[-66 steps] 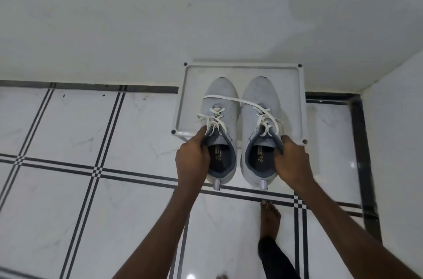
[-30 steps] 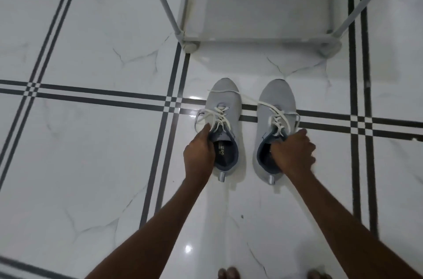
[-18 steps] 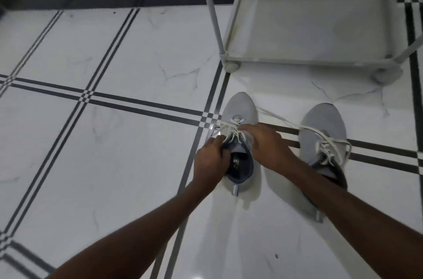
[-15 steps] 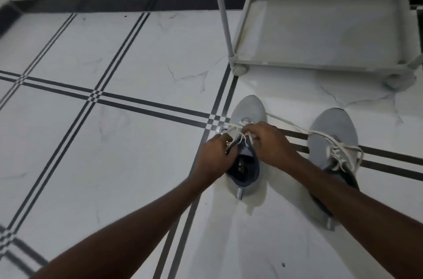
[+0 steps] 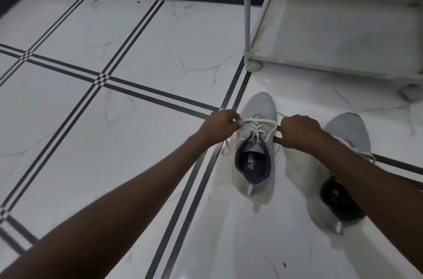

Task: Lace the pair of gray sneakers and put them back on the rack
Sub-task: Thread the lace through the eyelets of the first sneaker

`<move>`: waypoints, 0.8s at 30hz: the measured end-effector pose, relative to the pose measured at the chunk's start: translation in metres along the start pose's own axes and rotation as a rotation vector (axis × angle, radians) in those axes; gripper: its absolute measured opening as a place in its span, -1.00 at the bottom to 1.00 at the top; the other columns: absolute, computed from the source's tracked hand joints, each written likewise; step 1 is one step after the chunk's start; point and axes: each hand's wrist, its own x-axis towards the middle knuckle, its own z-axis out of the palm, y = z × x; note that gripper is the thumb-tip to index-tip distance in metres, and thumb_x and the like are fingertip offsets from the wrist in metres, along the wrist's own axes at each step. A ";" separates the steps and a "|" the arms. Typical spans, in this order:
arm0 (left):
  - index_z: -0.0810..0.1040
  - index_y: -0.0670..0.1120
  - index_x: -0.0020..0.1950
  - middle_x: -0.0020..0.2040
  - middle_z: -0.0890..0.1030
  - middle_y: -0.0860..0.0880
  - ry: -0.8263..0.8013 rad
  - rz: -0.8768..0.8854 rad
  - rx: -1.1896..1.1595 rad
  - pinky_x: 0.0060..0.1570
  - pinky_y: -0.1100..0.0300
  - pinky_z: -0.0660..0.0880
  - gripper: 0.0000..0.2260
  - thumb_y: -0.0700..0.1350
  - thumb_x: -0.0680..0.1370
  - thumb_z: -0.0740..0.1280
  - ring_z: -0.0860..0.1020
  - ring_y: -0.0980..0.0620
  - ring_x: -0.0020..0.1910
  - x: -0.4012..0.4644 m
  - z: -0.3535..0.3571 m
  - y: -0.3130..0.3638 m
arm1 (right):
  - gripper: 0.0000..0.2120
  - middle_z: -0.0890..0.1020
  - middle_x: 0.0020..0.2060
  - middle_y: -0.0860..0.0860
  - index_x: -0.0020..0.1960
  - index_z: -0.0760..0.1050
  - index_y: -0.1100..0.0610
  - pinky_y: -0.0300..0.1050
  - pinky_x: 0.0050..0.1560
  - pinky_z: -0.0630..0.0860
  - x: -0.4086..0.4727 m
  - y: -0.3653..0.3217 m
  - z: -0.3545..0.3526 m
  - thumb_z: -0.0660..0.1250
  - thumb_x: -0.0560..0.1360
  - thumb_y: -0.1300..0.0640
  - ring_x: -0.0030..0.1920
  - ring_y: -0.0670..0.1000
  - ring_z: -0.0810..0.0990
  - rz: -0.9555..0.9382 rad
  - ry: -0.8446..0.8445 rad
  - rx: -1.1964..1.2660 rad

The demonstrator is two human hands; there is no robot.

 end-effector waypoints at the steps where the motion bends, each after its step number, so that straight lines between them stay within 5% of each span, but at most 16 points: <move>1: 0.60 -0.09 0.18 0.04 0.67 -0.05 -0.024 0.036 -0.049 0.01 0.13 0.53 -0.64 0.12 0.52 0.40 0.62 -0.01 0.01 0.001 0.003 0.009 | -0.61 0.61 0.08 0.13 0.14 0.50 0.15 -0.11 -0.14 0.38 0.000 -0.003 0.000 0.39 0.42 -0.06 0.09 0.18 0.57 -0.004 0.016 0.008; 5: 0.61 -0.12 0.13 -0.06 0.68 -0.07 -0.109 0.013 -0.005 -0.11 0.14 0.58 -0.63 0.06 0.44 0.50 0.66 -0.03 -0.12 0.002 0.013 0.021 | -0.42 0.44 0.17 0.20 0.29 0.35 0.11 0.04 -0.04 0.44 -0.005 -0.016 0.001 0.45 0.32 0.16 0.19 0.23 0.40 -0.155 0.133 0.031; 9: 0.65 -0.18 0.00 -0.27 0.67 -0.06 -0.320 -0.045 -0.103 -0.45 0.28 0.48 -0.82 -0.11 0.48 0.49 0.58 0.07 -0.43 0.004 -0.005 0.008 | -0.75 0.55 0.01 0.15 0.04 0.59 0.11 -0.03 -0.07 0.44 -0.013 -0.006 0.014 0.36 0.38 0.09 0.11 0.19 0.47 -0.185 0.135 -0.027; 13: 0.69 -0.15 0.00 -0.28 0.62 -0.03 -0.570 -0.112 0.197 -0.38 0.29 0.46 -0.88 -0.16 0.49 0.46 0.49 0.06 -0.39 0.006 -0.023 -0.009 | -0.82 0.68 -0.29 0.21 -0.15 0.53 0.32 -0.05 -0.31 0.61 -0.013 0.016 0.008 0.34 0.41 0.17 -0.36 0.16 0.65 0.077 -0.330 0.180; 15: 0.67 -0.19 0.02 -0.24 0.62 -0.05 -0.554 -0.138 0.372 -0.34 0.29 0.47 -0.82 -0.10 0.51 0.44 0.53 0.03 -0.33 0.007 -0.026 -0.013 | -0.74 0.65 -0.36 0.33 -0.05 0.52 0.44 0.01 -0.41 0.62 -0.012 0.023 0.003 0.37 0.47 0.20 -0.49 0.20 0.63 0.245 -0.636 0.379; 18: 0.64 -0.17 0.04 -0.18 0.63 -0.01 -0.428 -0.064 0.142 -0.27 0.32 0.52 -0.77 -0.02 0.53 0.42 0.59 0.10 -0.26 0.010 -0.025 -0.007 | -0.60 0.63 -0.36 0.40 0.11 0.39 0.49 0.01 -0.47 0.61 -0.015 0.022 -0.004 0.39 0.51 0.17 -0.46 0.26 0.65 0.316 -0.883 0.453; 21: 0.64 -0.18 0.10 -0.03 0.68 -0.09 -0.422 -0.007 -0.029 -0.19 0.29 0.54 -0.69 0.00 0.49 0.48 0.61 0.06 -0.14 0.004 -0.011 0.007 | -0.66 0.66 -0.40 0.28 -0.02 0.45 0.39 -0.13 -0.49 0.56 -0.016 0.010 -0.013 0.43 0.46 0.12 -0.54 0.15 0.62 0.180 -0.666 0.348; 24: 0.62 -0.26 0.05 -0.05 0.69 -0.20 -0.388 -0.045 -0.114 -0.16 0.23 0.56 -0.71 -0.07 0.48 0.49 0.61 0.00 -0.14 0.002 0.001 0.007 | -0.74 0.70 -0.20 0.11 -0.10 0.63 0.19 -0.16 -0.23 0.54 -0.009 -0.003 -0.011 0.38 0.40 0.00 -0.25 0.09 0.67 -0.114 -0.213 0.064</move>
